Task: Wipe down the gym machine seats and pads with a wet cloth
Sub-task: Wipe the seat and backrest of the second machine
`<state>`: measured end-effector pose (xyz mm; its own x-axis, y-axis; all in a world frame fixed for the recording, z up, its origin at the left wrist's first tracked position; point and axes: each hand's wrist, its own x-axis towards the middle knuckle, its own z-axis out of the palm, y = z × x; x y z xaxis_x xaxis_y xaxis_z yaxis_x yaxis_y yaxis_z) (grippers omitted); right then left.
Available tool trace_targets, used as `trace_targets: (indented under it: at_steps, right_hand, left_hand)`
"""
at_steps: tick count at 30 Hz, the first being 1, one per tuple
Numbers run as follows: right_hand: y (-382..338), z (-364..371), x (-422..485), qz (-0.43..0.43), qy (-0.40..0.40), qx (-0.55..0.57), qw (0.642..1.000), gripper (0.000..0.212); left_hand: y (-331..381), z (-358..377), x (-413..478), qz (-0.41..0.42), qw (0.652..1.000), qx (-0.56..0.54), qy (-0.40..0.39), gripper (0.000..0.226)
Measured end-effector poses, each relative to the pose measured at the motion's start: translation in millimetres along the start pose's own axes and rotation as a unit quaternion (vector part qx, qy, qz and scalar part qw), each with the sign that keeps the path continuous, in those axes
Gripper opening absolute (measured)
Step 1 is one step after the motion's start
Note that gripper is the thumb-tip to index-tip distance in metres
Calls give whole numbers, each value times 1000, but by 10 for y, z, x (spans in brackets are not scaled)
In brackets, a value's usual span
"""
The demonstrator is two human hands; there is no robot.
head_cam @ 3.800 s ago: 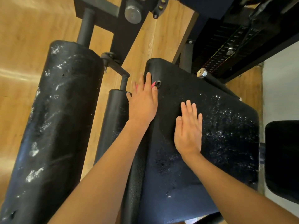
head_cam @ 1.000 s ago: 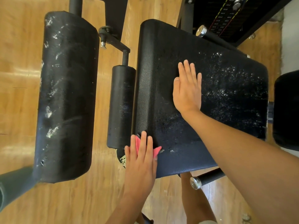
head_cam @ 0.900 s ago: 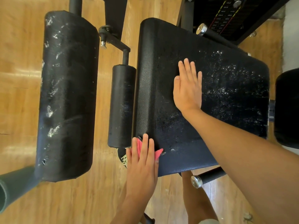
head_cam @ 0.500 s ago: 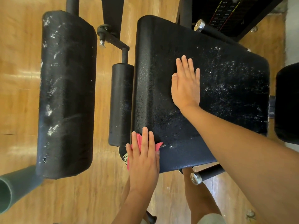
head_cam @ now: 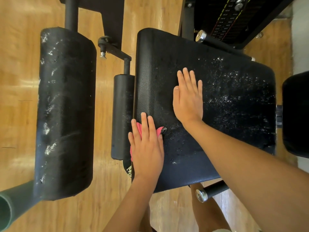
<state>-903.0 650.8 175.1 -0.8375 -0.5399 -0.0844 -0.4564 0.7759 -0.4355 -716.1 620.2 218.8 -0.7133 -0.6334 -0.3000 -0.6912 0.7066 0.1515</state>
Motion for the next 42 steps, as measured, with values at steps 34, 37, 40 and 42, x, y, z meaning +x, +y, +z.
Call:
trace_targets:
  at_steps: [34,37,40,42]
  right_hand:
    - [5,13,12,4,-13,2,1000,57]
    - [7,15,17,4,-17,-6,1000,57]
    - [6,19,20,2,-15,-12,1000,57]
    - [5,21,17,2,-13,-6,1000,56]
  left_hand:
    - [445,-471,2368,5,995,-14,96,58]
    - [485,-513,2531,4,995,-9,97,58]
    - [524,-572,2716,18,996,-6,93,58]
    - [544,-628,2834,30,995,5,92,59]
